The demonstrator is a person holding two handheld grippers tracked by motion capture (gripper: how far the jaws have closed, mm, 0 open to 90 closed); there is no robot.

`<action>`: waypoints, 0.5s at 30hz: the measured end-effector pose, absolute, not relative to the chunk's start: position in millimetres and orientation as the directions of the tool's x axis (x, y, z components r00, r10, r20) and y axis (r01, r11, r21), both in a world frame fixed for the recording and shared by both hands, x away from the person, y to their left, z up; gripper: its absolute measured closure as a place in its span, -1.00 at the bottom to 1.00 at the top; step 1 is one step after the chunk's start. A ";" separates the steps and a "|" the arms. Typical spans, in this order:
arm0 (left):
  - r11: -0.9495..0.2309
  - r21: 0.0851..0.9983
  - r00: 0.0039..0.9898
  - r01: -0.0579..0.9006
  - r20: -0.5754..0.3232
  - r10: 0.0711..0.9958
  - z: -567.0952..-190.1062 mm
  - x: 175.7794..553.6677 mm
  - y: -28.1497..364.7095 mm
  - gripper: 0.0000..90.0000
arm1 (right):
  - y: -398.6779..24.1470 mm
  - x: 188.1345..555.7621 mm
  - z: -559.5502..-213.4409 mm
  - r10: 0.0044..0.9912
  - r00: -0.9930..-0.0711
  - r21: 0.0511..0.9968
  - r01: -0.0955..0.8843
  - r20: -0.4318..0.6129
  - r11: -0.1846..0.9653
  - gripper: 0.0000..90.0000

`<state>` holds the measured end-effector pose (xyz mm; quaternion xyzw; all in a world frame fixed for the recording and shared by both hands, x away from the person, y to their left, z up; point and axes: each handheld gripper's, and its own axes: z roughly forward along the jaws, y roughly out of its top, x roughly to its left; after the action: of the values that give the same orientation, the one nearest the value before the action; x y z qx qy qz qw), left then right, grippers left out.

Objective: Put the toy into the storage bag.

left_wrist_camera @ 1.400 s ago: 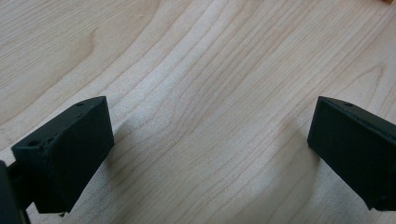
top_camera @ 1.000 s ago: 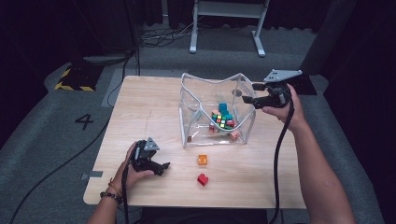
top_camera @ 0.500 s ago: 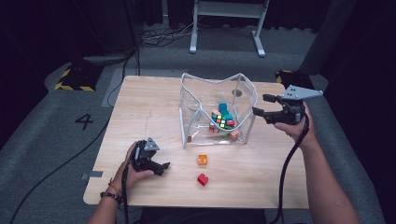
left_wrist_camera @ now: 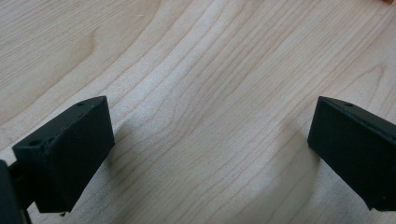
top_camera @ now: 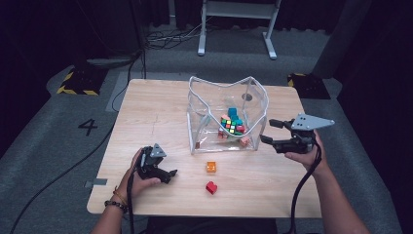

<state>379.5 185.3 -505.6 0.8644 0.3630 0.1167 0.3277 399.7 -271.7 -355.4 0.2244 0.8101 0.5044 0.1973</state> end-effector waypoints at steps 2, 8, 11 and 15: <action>-0.518 0.651 0.707 0.555 -0.042 0.706 -505.7 379.2 185.1 -0.99 | -270.9 397.7 -358.3 0.561 -0.822 0.904 0.164 -0.096 0.396 -0.30; -0.518 0.652 0.707 0.554 -0.040 0.707 -505.8 379.1 185.0 -0.99 | -262.0 387.5 -373.4 0.527 -0.845 0.898 0.159 -0.091 0.410 -0.29; -0.517 0.651 0.707 0.555 -0.041 0.706 -505.7 379.2 185.0 -0.99 | -254.0 382.8 -384.0 0.501 -0.861 0.890 0.157 -0.090 0.428 -0.29; -0.517 0.651 0.707 0.555 -0.042 0.706 -505.7 379.2 185.1 -0.99 | -238.4 378.6 -403.8 0.464 -0.883 0.874 0.169 -0.071 0.456 -0.29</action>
<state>379.2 185.1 -505.7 0.8634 0.3652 0.1145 0.3287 378.6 -238.4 -403.8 0.1886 0.8396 0.4863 0.1514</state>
